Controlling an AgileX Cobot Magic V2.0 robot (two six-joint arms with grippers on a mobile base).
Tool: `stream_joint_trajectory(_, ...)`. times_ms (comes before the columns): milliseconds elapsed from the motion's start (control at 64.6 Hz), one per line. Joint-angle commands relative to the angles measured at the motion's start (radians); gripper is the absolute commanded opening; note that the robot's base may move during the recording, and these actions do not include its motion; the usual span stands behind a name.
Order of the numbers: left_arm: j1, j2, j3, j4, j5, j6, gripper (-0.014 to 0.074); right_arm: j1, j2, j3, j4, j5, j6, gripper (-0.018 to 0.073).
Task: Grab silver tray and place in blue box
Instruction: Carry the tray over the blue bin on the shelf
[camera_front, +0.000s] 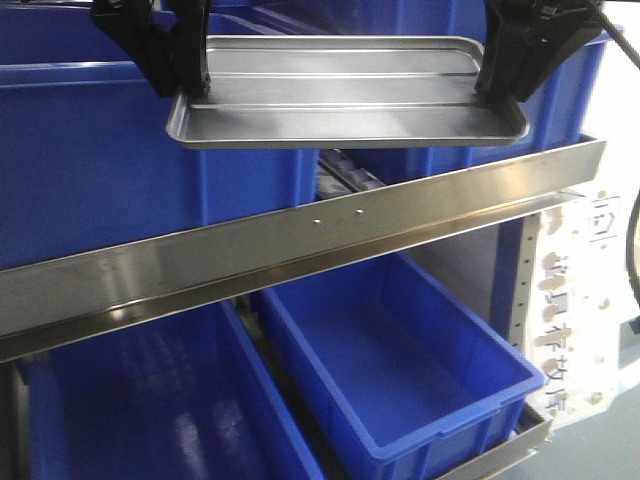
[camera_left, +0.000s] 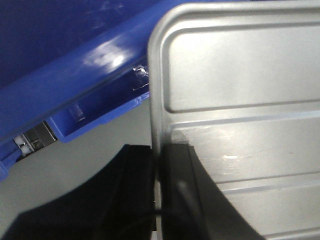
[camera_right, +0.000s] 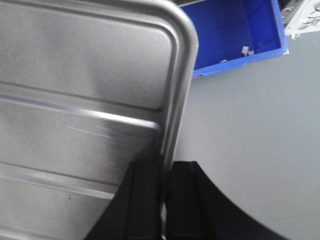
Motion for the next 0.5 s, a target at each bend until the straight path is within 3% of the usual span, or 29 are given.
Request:
stream_joint_trajectory(0,-0.009,-0.053,-0.038,-0.038,-0.079,-0.009,0.0010,0.010,-0.047,-0.038,0.048,-0.052,-0.018,0.0057)
stream_joint_trajectory(480,-0.009,-0.053,-0.038,-0.038,-0.079,-0.009,0.0010,0.010,-0.047,-0.038,0.048,-0.052,-0.018,0.0057)
